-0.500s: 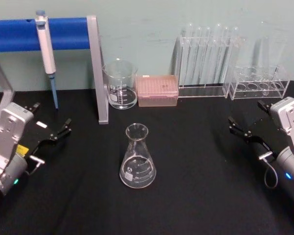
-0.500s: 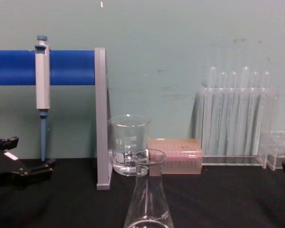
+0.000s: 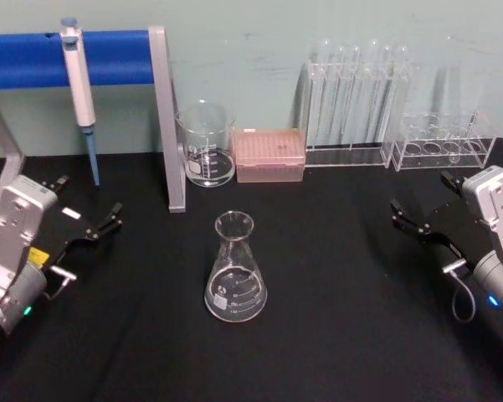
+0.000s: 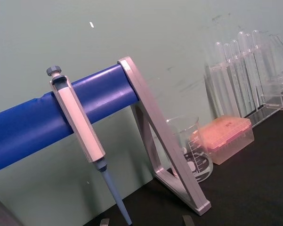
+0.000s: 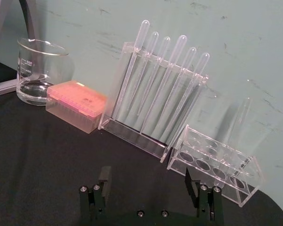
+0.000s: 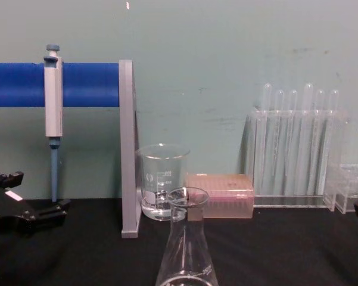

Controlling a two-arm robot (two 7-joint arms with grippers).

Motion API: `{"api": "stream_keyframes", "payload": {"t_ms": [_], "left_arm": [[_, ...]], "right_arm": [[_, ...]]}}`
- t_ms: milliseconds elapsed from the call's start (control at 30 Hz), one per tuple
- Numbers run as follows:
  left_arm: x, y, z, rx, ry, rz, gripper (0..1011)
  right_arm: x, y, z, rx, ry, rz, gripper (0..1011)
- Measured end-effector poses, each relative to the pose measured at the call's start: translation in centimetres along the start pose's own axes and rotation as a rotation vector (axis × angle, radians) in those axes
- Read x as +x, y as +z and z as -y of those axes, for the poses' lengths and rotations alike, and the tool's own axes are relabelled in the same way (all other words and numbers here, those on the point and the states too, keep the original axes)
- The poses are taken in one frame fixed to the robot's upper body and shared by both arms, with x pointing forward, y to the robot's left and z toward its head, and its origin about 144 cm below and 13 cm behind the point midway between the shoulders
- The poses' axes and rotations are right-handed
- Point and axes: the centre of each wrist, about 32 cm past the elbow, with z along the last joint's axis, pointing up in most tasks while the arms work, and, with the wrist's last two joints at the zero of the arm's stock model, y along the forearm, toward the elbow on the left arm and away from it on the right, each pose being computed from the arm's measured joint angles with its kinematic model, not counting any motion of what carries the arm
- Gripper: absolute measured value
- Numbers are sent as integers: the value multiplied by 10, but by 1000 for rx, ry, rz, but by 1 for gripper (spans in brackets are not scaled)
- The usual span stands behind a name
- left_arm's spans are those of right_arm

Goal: Grasp the erlenmeyer flask with one hand, shake it three times, then place it back.

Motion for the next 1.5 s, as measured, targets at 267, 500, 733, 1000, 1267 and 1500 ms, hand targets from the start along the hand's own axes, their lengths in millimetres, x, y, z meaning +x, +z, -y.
{"api": "stream_keyframes", "payload": {"t_ms": [267,500,733,1000,1267,1500], "left_arm": [[0,0,0,0,0,0,1001],[0,0,0,0,0,0,1001],[0,0,0,0,0,0,1001],[0,0,0,0,0,0,1001],[0,0,0,0,0,0,1001],[0,0,0,0,0,0,1001]], "right_arm": [[3,0,0,6,-2,2,1003],[11,0,6,33,22,-22,1003],[21,1,17,43,60,-74,1003],[30,5,35,63,146,-126,1003],[27,11,42,96,283,-159,1003],[17,14,38,123,381,-172,1003]]}}
